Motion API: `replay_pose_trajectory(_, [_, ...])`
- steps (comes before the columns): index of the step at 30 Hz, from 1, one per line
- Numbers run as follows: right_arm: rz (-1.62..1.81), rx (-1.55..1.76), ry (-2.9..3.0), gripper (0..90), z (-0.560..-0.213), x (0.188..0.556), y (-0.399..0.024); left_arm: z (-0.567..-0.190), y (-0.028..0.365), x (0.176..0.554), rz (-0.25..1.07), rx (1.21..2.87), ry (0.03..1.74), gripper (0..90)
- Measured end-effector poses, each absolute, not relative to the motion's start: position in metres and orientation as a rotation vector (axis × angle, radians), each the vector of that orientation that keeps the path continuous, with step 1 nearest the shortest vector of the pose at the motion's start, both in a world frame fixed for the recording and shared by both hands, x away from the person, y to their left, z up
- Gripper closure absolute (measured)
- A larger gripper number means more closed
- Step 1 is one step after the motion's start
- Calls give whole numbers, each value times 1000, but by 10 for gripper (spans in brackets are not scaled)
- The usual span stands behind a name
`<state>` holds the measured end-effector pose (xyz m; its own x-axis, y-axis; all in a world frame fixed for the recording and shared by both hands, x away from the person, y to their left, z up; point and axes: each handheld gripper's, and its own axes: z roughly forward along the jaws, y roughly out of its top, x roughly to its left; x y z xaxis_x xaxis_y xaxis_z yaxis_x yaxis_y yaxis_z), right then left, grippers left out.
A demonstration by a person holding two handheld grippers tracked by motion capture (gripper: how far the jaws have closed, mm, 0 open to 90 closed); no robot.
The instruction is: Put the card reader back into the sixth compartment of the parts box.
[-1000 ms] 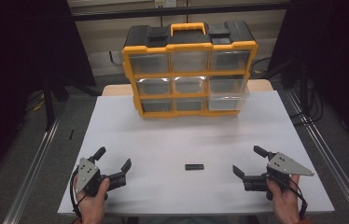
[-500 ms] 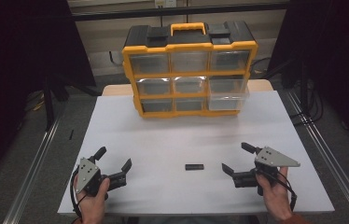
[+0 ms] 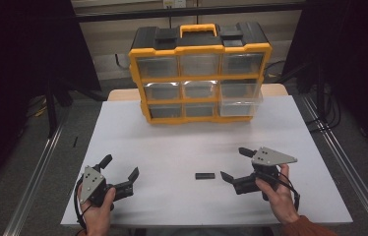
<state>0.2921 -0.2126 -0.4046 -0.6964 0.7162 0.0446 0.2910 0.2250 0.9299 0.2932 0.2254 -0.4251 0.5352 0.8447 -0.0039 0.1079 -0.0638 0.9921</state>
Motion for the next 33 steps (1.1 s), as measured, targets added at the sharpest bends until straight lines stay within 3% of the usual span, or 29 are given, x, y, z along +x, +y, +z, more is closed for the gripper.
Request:
replay_pose_trajectory(24, [1242,906,2475,27,-396,330,-182,-425,225,293,737,1529,843,17])
replay_pose_trajectory(33, [1008,917,2730,37,-410,347,-165,-425,226,293,735,1531,842,17])
